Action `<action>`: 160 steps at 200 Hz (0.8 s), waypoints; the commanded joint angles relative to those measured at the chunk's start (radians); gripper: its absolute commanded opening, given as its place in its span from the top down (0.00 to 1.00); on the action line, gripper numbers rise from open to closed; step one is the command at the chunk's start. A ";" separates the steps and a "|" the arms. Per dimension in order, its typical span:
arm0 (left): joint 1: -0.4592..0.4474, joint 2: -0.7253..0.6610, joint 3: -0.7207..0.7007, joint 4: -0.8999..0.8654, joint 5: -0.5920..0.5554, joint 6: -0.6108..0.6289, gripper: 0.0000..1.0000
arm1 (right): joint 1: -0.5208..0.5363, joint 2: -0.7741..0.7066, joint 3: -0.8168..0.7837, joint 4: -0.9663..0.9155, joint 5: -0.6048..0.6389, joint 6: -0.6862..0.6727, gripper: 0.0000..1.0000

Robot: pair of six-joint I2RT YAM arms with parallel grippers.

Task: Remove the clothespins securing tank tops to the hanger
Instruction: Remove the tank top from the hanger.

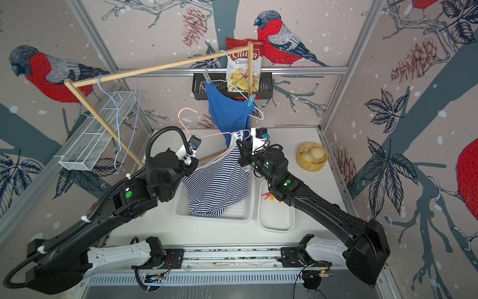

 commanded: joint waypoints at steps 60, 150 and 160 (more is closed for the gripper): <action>-0.007 -0.074 -0.077 0.108 0.060 0.067 1.00 | -0.159 -0.137 -0.067 -0.008 0.098 0.051 1.00; -0.008 -0.064 0.004 0.148 0.142 0.112 0.98 | -0.261 -0.154 -0.213 0.002 -0.085 0.124 1.00; -0.007 -0.037 0.041 0.124 0.134 0.115 0.97 | -0.235 -0.158 -0.243 0.027 -0.085 0.123 1.00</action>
